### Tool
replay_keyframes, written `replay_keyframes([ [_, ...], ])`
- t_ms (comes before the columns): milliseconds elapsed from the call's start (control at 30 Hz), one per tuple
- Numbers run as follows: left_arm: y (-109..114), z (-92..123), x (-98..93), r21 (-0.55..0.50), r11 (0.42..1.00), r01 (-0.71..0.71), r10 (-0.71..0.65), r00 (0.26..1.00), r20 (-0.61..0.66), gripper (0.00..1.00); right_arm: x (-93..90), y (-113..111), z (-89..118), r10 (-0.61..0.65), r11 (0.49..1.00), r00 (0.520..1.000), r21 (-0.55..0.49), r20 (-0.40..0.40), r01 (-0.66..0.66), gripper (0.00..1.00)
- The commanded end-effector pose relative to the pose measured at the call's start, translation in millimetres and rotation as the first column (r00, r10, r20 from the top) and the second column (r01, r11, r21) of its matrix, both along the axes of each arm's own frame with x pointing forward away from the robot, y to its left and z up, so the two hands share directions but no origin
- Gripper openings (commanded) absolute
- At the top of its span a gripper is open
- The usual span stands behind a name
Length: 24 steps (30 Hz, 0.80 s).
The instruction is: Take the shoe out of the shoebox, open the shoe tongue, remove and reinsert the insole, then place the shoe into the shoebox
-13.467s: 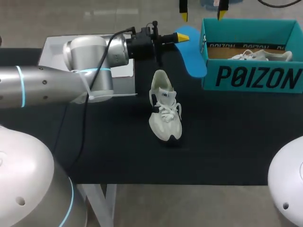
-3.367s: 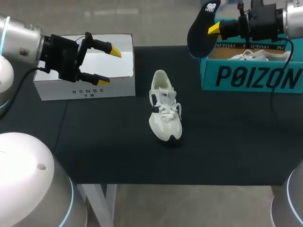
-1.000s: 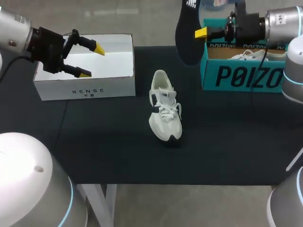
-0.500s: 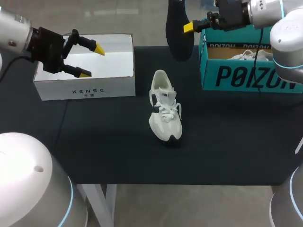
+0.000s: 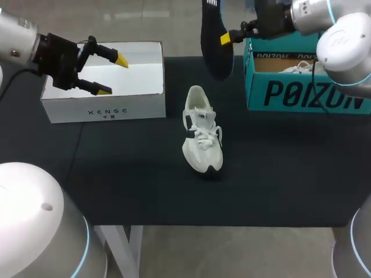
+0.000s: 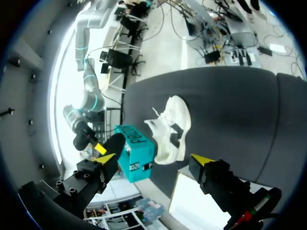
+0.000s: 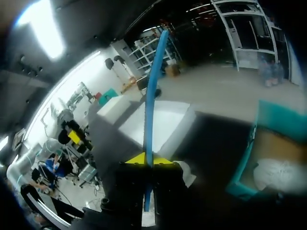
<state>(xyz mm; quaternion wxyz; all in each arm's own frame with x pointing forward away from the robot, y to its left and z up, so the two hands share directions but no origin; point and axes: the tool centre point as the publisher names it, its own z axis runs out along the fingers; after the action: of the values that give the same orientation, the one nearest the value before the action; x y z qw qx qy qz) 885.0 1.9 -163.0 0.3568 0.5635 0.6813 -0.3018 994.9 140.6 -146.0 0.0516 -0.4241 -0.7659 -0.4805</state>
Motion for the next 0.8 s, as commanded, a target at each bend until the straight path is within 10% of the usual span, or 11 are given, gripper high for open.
replay_keyframes([
  [33,0,0,0.0,0.004,1.0,0.0,0.0,1.0,-0.001,1.0,12.0,23,-10,-0.075,0.994,0.997,-0.078,0.028,0.077,0.0],
  [533,0,0,0.0,0.004,1.0,0.0,0.0,1.0,-0.001,1.0,21.0,43,-65,0.029,0.993,0.998,0.111,0.059,-0.035,0.0],
  [800,0,0,0.0,0.004,1.0,0.0,0.0,1.0,-0.001,1.0,23.2,49,-73,0.04,0.999,0.999,-0.011,0.011,-0.04,0.0],
])
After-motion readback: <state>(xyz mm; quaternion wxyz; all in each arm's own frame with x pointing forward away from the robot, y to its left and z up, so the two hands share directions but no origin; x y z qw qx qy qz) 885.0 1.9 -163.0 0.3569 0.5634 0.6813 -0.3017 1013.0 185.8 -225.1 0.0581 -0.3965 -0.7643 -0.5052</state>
